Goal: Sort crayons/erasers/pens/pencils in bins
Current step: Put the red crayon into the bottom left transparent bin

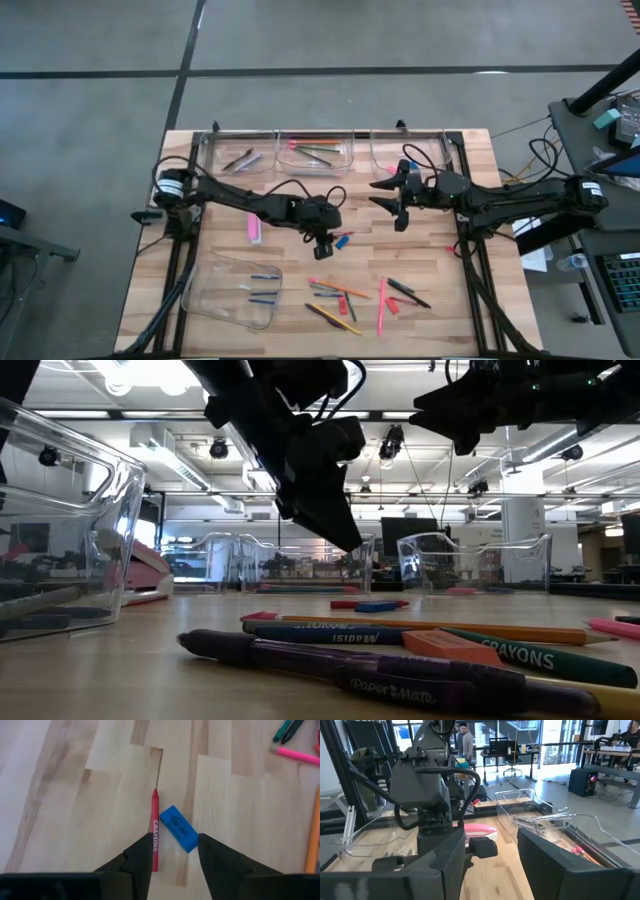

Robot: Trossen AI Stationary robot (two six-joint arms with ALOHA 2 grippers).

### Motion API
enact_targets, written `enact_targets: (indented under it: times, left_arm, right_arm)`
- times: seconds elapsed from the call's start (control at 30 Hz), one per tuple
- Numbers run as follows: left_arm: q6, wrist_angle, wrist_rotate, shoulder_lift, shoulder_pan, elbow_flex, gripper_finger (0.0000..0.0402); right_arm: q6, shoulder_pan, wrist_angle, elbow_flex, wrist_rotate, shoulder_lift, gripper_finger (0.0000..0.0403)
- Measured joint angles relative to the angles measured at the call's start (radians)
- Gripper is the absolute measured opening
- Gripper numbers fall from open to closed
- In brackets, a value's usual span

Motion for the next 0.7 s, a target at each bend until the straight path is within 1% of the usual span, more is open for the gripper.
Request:
enact_targets:
  times: [0.13,0.2,0.3,0.7]
  left_arm:
    - [0.0,-0.002,-0.004,0.018,0.0,0.0,0.0186]
    - [0.0,0.005,-0.024,0.026,0.0,-0.002,0.0207]
    - [-0.005,0.012,-0.052,0.037,0.0,0.0,0.0226]
    - [-0.004,0.012,-0.07,0.138,0.003,0.001,0.0231]
  right_arm:
    - [0.002,0.0,0.0,0.0,0.0,0.0,0.0171]
    - [0.003,0.0,0.0,0.0,0.0,0.0,0.0171]
    - [0.003,0.0,0.001,0.0,0.0,0.0,0.0171]
    - [0.001,0.0,0.0,0.0,0.001,0.001,0.0171]
